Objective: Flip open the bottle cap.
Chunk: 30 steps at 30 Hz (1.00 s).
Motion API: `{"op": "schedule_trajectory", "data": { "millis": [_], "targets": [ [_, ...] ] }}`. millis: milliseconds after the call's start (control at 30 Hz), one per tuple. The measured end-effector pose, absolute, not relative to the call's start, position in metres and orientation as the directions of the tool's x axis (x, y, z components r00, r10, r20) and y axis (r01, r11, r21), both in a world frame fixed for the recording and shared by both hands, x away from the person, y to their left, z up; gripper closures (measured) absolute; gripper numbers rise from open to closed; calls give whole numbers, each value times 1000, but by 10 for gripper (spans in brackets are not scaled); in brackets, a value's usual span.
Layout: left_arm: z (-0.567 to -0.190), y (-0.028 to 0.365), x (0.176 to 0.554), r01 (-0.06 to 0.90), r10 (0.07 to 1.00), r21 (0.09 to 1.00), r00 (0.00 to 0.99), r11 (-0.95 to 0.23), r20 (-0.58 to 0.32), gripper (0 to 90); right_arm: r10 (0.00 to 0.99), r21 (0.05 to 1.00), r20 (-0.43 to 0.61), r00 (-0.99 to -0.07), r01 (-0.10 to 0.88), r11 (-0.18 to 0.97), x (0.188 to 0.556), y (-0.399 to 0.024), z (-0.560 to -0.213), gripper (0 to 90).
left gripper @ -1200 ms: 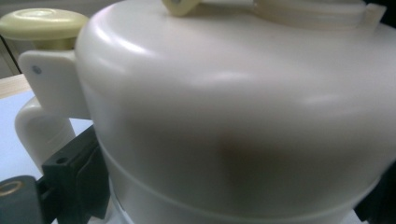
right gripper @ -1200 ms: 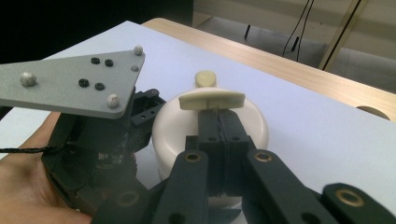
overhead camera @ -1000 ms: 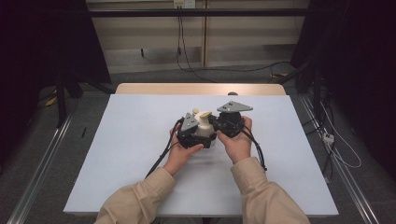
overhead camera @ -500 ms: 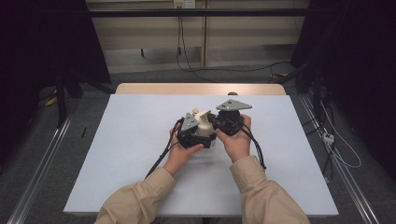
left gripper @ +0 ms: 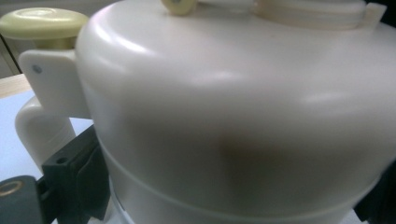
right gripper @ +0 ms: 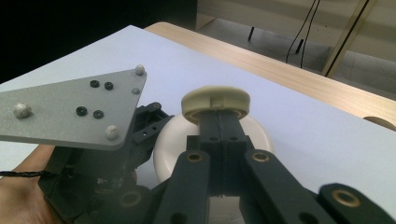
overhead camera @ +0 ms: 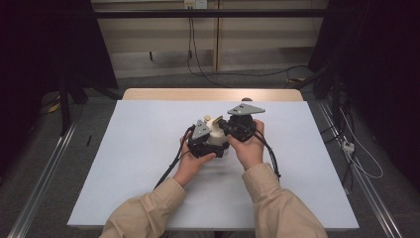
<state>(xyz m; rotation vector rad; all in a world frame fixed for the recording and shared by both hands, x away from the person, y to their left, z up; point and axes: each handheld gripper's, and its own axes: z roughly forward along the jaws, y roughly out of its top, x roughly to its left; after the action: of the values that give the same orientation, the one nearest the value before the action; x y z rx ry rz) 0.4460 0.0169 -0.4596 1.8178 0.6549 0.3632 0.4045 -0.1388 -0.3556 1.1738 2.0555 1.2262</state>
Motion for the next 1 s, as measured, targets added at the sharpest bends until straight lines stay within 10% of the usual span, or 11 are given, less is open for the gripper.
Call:
{"op": "schedule_trajectory", "data": {
  "millis": [1000],
  "targets": [
    [-459,17,446,258,598,938,799,-232,-72,44,859,876,45,-510,434,212,409,-138,-355,900]
  ]
}}
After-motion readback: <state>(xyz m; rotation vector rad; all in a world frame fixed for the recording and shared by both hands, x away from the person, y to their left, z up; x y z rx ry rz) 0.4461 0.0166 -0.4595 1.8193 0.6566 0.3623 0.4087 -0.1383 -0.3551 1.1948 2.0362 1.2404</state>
